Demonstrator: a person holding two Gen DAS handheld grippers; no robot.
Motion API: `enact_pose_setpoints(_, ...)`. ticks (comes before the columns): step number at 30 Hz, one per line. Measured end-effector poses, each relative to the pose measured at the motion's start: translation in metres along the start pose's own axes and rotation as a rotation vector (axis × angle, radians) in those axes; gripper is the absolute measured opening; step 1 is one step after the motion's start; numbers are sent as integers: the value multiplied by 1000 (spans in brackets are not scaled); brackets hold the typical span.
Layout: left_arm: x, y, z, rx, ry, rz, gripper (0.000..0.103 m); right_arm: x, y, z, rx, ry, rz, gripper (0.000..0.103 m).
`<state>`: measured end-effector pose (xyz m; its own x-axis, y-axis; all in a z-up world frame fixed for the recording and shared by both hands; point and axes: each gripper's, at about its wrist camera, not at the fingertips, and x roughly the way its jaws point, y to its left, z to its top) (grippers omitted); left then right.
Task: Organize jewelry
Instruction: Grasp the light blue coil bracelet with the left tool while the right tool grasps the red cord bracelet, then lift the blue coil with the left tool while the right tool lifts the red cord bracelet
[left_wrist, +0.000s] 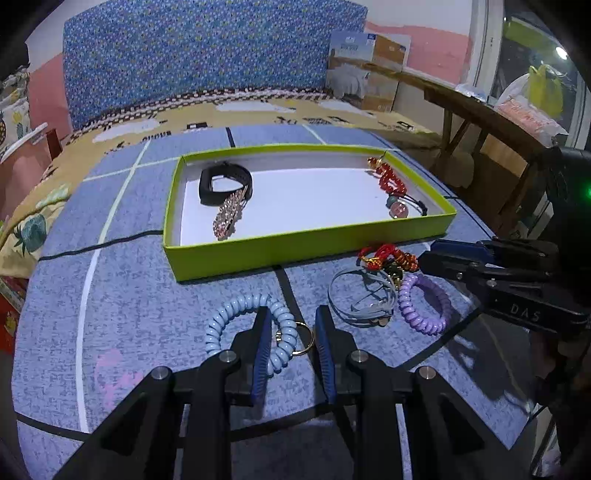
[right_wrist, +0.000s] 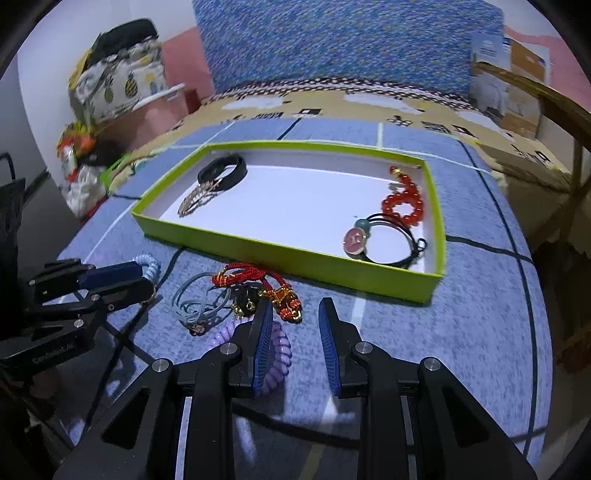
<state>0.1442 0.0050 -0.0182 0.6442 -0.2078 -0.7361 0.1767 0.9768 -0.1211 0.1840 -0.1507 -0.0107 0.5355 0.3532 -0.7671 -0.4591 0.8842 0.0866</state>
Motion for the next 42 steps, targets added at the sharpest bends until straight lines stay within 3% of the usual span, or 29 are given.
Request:
enact_pose_setpoints(8,12,-1,4,-11,43,13,25,16,-1,5,-47,54,32,26)
enact_pose_setpoints(11,14,-3,6,4,43,24,20,18,0,7,-78,65,33,26)
enact_pose_setpoints(15,14,-4,7,2,40,23,13,17,5,5,-97,60,9,13)
enact_pose_setpoints(42,-53,9,2,-36,-155,-30,9,-60,7,-10,53,-157,-2,10)
